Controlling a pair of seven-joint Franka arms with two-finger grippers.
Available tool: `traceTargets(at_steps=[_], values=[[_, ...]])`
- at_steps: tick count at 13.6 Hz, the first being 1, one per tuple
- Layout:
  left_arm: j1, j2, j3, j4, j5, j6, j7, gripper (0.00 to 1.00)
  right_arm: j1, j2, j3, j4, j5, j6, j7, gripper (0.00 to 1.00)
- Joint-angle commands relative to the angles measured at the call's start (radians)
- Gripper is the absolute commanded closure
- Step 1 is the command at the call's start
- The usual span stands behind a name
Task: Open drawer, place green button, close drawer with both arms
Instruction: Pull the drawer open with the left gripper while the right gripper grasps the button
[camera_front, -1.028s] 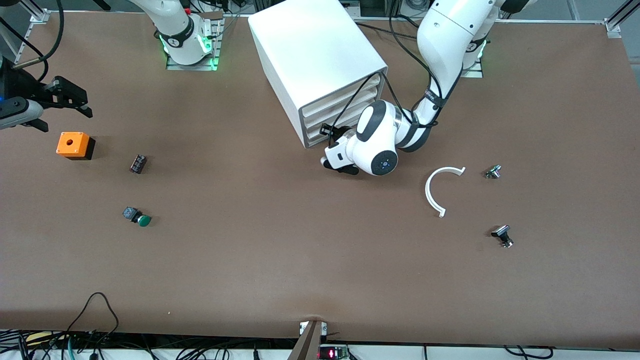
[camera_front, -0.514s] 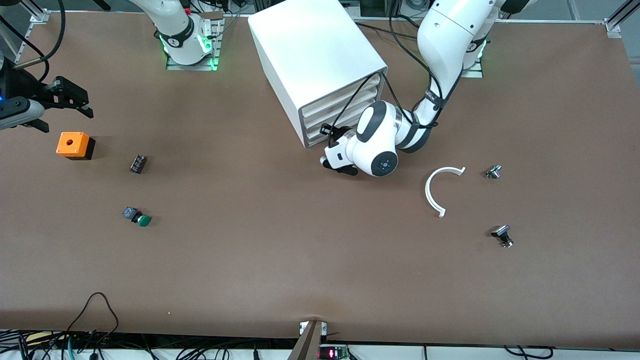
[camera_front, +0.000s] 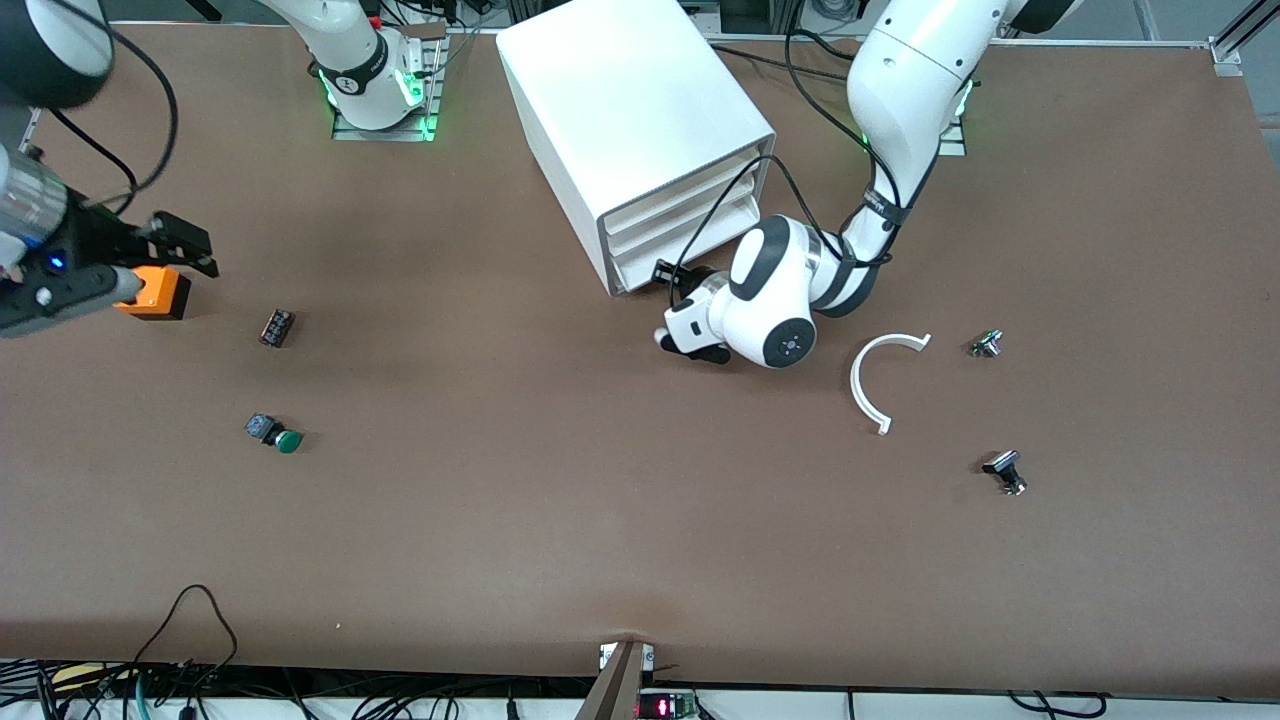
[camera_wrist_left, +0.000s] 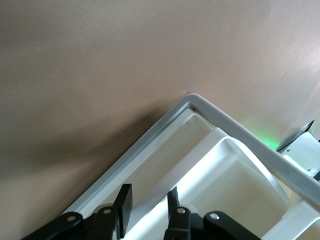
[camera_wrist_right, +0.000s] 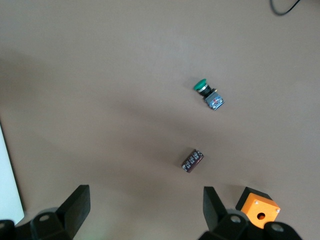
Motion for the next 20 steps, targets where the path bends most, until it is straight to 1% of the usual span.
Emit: traceTargets(at_steps=[1,3,6,8,9,13,16,18,20], values=[[0.028,0.056,0.018,0.043,0.01,0.037,-0.035,0.95,-0.003,0.115,0.004,0.023,-0.014,0.035,-0.054,0.0],[0.051,0.057,0.018,0.066,0.008,0.037,-0.035,0.95,0.001,0.172,0.004,0.014,-0.02,0.105,-0.124,0.0],[0.081,0.057,0.018,0.067,0.01,0.037,-0.035,0.95,-0.014,0.285,0.001,-0.003,-0.04,0.222,-0.244,0.0],[0.097,0.057,0.018,0.069,0.01,0.037,-0.037,0.95,-0.038,0.356,-0.001,-0.029,-0.04,0.323,-0.363,0.0],[0.105,0.057,0.018,0.084,0.01,0.037,-0.037,0.95,-0.057,0.384,-0.001,-0.043,-0.04,0.374,-0.414,0.0],[0.136,0.057,0.018,0.095,0.01,0.037,-0.037,0.95,-0.098,0.46,-0.001,-0.126,-0.039,0.59,-0.571,0.0],[0.156,0.062,0.02,0.098,0.016,0.037,-0.04,0.95,-0.112,0.508,-0.001,-0.129,-0.039,0.656,-0.625,0.0],[0.165,0.068,0.02,0.129,0.015,0.036,-0.042,0.95,-0.112,0.519,-0.001,-0.155,-0.039,0.704,-0.626,0.0],[0.173,0.071,0.02,0.132,0.015,0.036,-0.045,0.95,-0.112,0.525,0.001,-0.173,-0.039,0.733,-0.625,0.01]])
